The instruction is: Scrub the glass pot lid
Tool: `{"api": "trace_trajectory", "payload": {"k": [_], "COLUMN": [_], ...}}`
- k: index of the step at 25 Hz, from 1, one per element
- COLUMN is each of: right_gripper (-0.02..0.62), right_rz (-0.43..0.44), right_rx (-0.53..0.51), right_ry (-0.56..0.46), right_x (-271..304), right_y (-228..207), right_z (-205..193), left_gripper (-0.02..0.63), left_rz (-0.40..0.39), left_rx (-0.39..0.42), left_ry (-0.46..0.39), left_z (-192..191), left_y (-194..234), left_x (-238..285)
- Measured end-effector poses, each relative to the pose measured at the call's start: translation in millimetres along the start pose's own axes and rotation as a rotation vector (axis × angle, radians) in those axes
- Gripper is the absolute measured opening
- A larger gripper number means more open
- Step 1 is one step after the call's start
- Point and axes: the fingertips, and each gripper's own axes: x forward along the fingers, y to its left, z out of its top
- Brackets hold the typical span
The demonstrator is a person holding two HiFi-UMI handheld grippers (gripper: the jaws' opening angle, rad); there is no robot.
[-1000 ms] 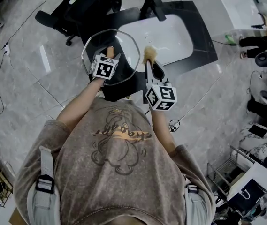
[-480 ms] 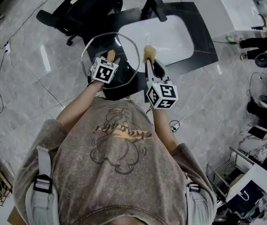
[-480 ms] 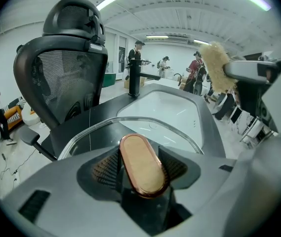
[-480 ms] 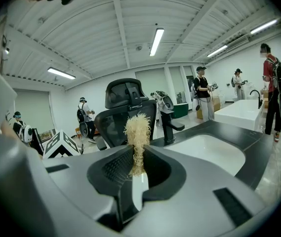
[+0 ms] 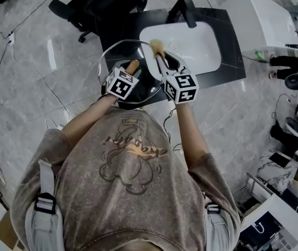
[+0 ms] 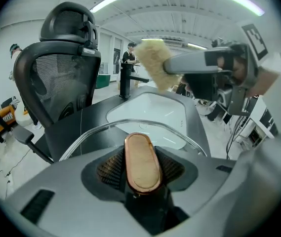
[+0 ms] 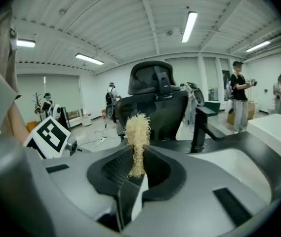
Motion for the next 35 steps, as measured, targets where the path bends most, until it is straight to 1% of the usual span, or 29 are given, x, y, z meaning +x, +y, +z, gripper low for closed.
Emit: {"api": "trace_trajectory", "payload": {"k": [3,7,9,12,14,17,23,29,32,35], "right_gripper": [0.067,0.067,0.067,0.067,0.066,0.066,0.061,0.057,0.057,0.057], "right_rz": [0.126,0.296,0.405,0.579,0.662,0.707,0.762,0.831,0.850,0.846], "right_rx": [-0.092,-0.221,-0.299,-0.417,-0.476,-0.501,-0.511,-0.519,-0.499,-0.493], "right_ry": [0.088,0.212,0.298,0.455,0.532,0.591,0.667,0.739,0.774,0.790], "right_x": [35,75,89,100,102,111,126,131,134,135], "right_y": [19,53,72,99,114,121,129,136,136,137], "right_z": [-7,-17,-27,-50,-62,-69,-80,-89,-93,-96], "left_gripper": [0.186,0.184,0.184,0.184,0.184,0.184,0.184,0.184,0.184,0.184], "left_rz": [0.006,0.008,0.014,0.028,0.034,0.043,0.057,0.056,0.055,0.051], "left_rx": [0.022,0.057,0.055,0.038,0.031,0.024,-0.029,-0.047,-0.053,-0.053], "left_ry": [0.005,0.018,0.011,-0.004,-0.014,-0.029,-0.052,-0.058,-0.060,-0.056], "left_z": [-4,-15,-16,-14,-14,-13,-14,-14,-14,-14], "left_y": [-5,-7,-8,-8,-7,-7,-6,-5,-5,-6], "left_x": [2,3,3,4,5,5,7,7,7,6]}}
